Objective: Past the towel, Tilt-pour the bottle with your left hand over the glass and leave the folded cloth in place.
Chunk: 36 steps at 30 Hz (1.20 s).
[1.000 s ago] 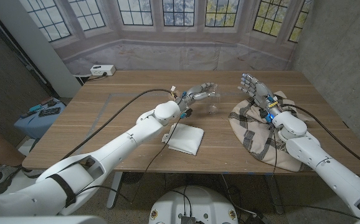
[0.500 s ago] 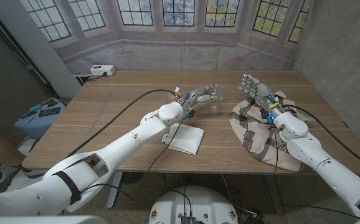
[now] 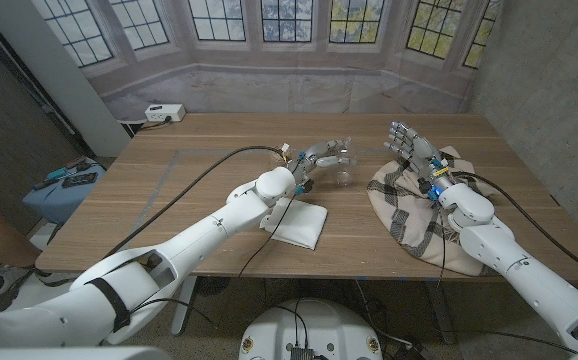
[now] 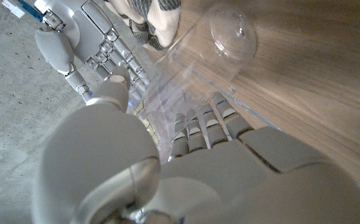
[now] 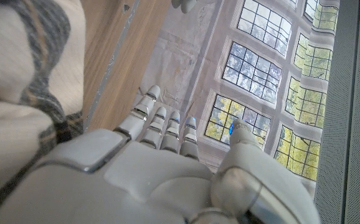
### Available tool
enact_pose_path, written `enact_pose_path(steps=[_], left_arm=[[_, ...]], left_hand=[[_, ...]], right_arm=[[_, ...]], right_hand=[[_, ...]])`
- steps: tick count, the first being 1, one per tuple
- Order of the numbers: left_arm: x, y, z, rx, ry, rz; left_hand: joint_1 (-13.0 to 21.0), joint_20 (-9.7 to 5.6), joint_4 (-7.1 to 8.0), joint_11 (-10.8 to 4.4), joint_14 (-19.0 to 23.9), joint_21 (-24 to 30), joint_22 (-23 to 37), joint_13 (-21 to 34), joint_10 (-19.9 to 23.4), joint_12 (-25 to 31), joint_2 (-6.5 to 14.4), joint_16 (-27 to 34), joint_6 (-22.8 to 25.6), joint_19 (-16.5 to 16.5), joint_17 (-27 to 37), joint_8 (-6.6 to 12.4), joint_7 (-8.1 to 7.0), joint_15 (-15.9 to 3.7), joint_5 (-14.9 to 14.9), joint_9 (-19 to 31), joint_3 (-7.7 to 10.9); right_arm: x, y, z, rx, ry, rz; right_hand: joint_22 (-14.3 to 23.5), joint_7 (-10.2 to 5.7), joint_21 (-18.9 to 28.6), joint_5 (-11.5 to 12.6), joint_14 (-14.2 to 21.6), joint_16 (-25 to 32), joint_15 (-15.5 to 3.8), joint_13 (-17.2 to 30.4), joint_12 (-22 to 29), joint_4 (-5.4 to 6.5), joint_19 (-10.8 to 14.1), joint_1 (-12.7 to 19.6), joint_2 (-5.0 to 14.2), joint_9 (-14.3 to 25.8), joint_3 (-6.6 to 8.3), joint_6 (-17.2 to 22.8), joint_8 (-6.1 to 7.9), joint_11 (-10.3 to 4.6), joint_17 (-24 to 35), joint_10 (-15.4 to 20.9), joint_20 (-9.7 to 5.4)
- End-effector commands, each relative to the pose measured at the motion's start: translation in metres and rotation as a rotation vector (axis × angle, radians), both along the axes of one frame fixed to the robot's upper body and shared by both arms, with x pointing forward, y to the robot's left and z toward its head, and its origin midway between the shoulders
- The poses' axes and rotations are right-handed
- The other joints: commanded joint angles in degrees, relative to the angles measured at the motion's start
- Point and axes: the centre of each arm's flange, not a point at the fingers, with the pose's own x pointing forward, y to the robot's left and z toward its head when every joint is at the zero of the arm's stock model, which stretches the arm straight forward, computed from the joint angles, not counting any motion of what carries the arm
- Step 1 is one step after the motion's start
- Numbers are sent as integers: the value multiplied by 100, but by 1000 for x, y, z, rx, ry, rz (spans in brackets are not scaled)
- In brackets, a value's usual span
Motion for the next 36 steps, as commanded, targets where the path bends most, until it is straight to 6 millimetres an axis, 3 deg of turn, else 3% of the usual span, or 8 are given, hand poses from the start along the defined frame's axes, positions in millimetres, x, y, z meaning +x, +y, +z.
enact_pose_path(steps=[1, 15, 30, 36], left_arm=[[2, 6, -9, 8, -22, 45], [12, -1, -15, 47, -42, 54], [16, -17, -7, 70, -60, 15], [15, -22, -8, 59, -82, 16]], left_hand=[[105, -2, 18, -34, 121, 38, 9, 29, 120, 52, 4, 45, 173, 97, 29, 58, -38, -21, 45, 19, 2], [196, -18, 22, -92, 221, 50, 12, 55, 177, 68, 11, 56, 388, 169, 35, 101, -113, -67, 62, 34, -25], [214, -38, 41, -99, 201, 37, 14, 73, 168, 57, -5, 24, 403, 169, 37, 71, -104, -52, 58, 43, -75], [302, -57, 43, -162, 401, 61, 19, 98, 365, 126, 36, 77, 726, 268, 43, 156, -167, -131, 68, 60, -99]], right_arm=[[7, 5, -5, 13, 2, 12], [9, 3, -12, 26, 5, 14], [4, -1, -13, 33, -1, 5], [4, -2, -15, 35, 3, 5]], right_hand=[[8, 39, -6, 27, 9, 56, 14, 12, 13, -30, 48, 56, 21, -1, 15, 34, 6, -9, 17, 0, 25], [9, 44, -25, 28, 15, 61, 15, 12, 13, -35, 66, 58, 24, -1, 14, 36, 5, -8, 7, -1, 20], [11, 45, -69, 31, 9, 64, 13, 12, 14, -42, 85, 60, 29, -2, 11, 37, 2, -12, -9, -1, 16], [11, 43, -76, 31, 10, 67, 15, 12, 15, -41, 95, 56, 32, -2, 9, 40, 3, -12, -11, 1, 27]])
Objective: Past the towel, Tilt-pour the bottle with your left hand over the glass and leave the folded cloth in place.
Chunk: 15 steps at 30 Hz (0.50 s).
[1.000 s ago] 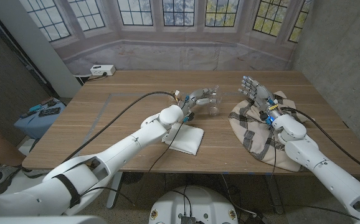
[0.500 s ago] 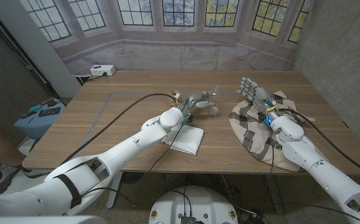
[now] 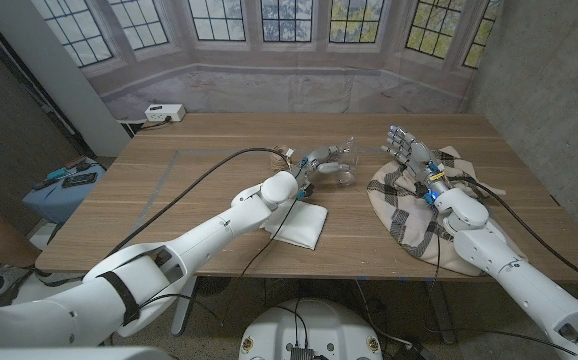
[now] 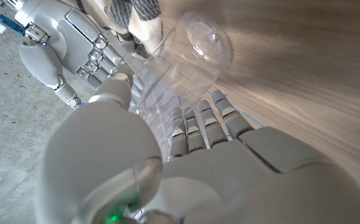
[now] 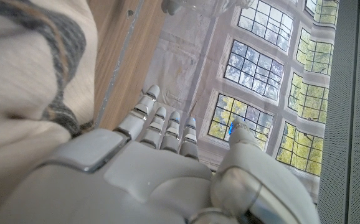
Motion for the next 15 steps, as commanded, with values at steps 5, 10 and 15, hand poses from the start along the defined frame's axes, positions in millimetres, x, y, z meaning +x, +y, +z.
enact_pose_path(steps=[5, 10, 15], left_arm=[[-1, -12, 0, -24, -64, -4], [-2, -11, 0, -44, -94, 6], [-2, -10, 0, -45, -95, 4]], left_hand=[[277, -59, 13, -195, 557, 117, 26, 103, 622, 222, 100, 153, 794, 363, 32, 226, -137, -209, 29, 64, -96], [391, -110, 15, -296, 982, 186, 34, 156, 1058, 358, 142, 296, 1280, 592, 50, 376, -218, -333, 54, 89, -164], [433, -123, 21, -327, 1086, 198, 38, 175, 1147, 376, 169, 338, 1404, 636, 63, 415, -251, -370, 68, 96, -190]], right_arm=[[-2, -3, -4, 9, 2, -6], [-2, -2, -5, 8, 6, -4], [-2, -1, -6, 8, 10, -2]], right_hand=[[12, 7, -40, 32, 8, 27, 15, 12, 16, -42, 58, 42, 19, -2, 9, 15, 4, -15, 12, 4, -8], [12, 7, -48, 32, 7, 28, 16, 12, 17, -43, 61, 41, 18, -3, 8, 15, 4, -19, 10, 6, -7], [13, 9, -55, 33, 9, 30, 15, 12, 17, -45, 68, 43, 20, -3, 8, 10, 1, -18, 7, 8, -6]])
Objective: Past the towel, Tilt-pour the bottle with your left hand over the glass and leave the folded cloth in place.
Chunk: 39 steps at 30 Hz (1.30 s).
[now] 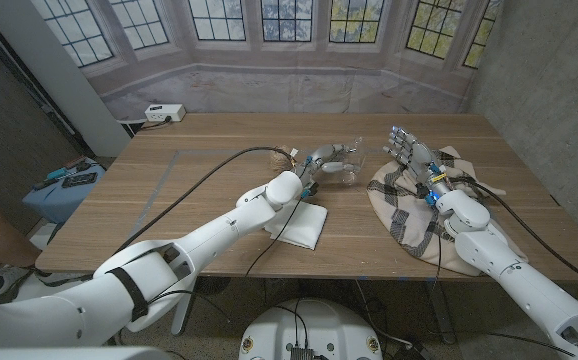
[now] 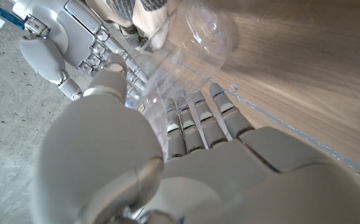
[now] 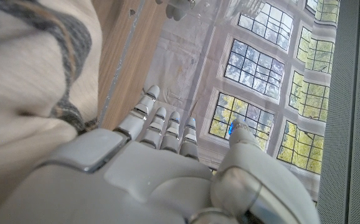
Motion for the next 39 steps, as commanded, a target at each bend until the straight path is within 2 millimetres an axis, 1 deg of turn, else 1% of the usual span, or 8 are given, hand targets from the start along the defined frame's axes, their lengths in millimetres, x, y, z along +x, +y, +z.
enact_pose_path(steps=[1, 3, 9, 10, 21, 31, 35, 39], left_arm=[[-2, 0, -1, -20, -31, 3], [-3, 1, 1, -18, -33, 4], [-9, 7, 7, -17, -43, 8], [-11, 9, 9, -18, -45, 9], [-26, 21, 15, 6, -40, 17], [-37, 26, 25, 59, -57, 23], [-40, 28, 30, 70, -67, 27], [-42, 30, 35, 88, -75, 30]], left_hand=[[56, 16, 8, -23, 80, 39, 12, 22, 71, 33, 111, 38, 211, 65, 37, 46, -120, -8, 47, 16, -32], [56, 20, 15, 12, 69, 34, 13, 27, 61, 26, 118, 35, 210, 57, 41, 44, -113, -2, 49, 18, -41], [63, 31, 23, 1, 30, 20, 15, 37, 43, 11, 133, 22, 190, 26, 48, 31, -128, 5, 55, 22, -60], [69, 33, 22, 2, 28, 17, 16, 41, 33, 4, 133, 21, 169, 19, 49, 21, -108, 6, 57, 23, -65], [67, 36, 42, 29, -69, -9, 19, 65, -49, -44, 153, -16, 85, -36, 59, -23, -107, 30, 65, 32, -112], [73, 46, 47, 17, -98, -26, 20, 82, -83, -68, 170, -27, 68, -68, 65, -38, -96, 38, 71, 38, -141], [82, 56, 53, 52, -102, -30, 21, 90, -73, -68, 198, -25, 56, -76, 72, -46, -85, 30, 77, 41, -145], [90, 55, 50, 41, -99, -32, 21, 96, -69, -70, 203, -25, 64, -78, 73, -45, -96, 34, 81, 43, -153]], right_arm=[[0, 1, -3, 2, 7, 2], [0, 2, -3, 2, 7, 3], [-2, 4, -1, -3, 3, 5], [-2, 4, 1, -9, 2, 5], [-5, 9, 8, -26, -4, 11], [-7, 13, 11, -38, -11, 20], [-7, 13, 12, -40, -15, 24], [-6, 14, 14, -41, -18, 27]], right_hand=[[13, 9, -16, 33, 6, 29, 13, 11, 18, -46, 50, 44, 19, -3, 8, 9, 1, -22, 6, 8, 15], [13, 11, -20, 33, 11, 31, 16, 12, 17, -47, 52, 44, 19, -3, 8, 11, 1, -19, 5, 6, 14], [13, 9, -31, 33, 10, 32, 15, 12, 16, -47, 53, 43, 23, -3, 7, 14, 2, -19, 3, 5, 14], [14, 8, -32, 34, 9, 33, 15, 12, 16, -46, 53, 43, 24, -3, 7, 16, 2, -22, 3, 5, 15], [14, 8, -49, 34, 7, 34, 13, 12, 15, -48, 60, 44, 27, -3, 7, 18, 2, -26, -1, 4, 21], [14, 3, -62, 35, 6, 35, 16, 12, 16, -50, 66, 45, 30, -3, 7, 20, 2, -20, -4, 5, 19], [15, 6, -64, 35, 5, 36, 17, 12, 16, -50, 79, 45, 31, -3, 7, 22, 2, -20, -5, 5, 25], [15, 9, -67, 35, 8, 38, 13, 12, 17, -50, 88, 45, 32, -3, 7, 21, 2, -16, -6, 7, 31]])
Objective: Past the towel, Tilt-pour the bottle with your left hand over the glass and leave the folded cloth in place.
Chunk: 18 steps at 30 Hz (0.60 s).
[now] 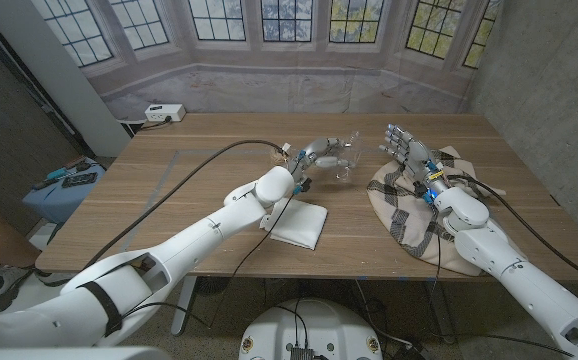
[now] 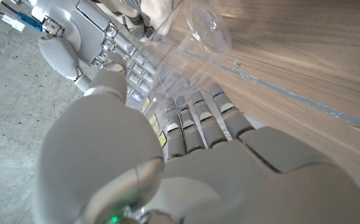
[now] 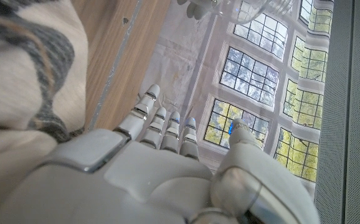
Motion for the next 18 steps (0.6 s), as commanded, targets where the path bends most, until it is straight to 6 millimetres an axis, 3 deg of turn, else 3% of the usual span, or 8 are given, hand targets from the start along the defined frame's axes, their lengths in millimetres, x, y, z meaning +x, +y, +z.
enact_pose_path(steps=[1, 18], left_arm=[[-11, 6, 15, 45, -24, 9], [-9, 15, 39, 144, -28, 19]], left_hand=[[114, 0, -3, 24, 1, -6, 23, 14, -12, 2, 152, 14, 41, -24, 22, 5, -83, 6, 60, 18, -20], [123, 7, 9, 33, 8, -15, 25, 41, 26, 4, 204, 23, 51, -38, 34, 0, -72, 9, 81, 28, -51]], right_arm=[[-1, 3, 5, -10, -11, 12], [5, 1, 16, -14, -16, 5]], right_hand=[[15, 10, -20, 35, 10, 39, 11, 12, 17, -33, 56, 46, 32, -3, 25, 22, 2, -18, -8, 6, 0], [16, 8, -44, 36, 13, 42, 12, 12, 18, -38, 73, 50, 32, -3, 24, 27, 2, -27, -14, 9, 3]])
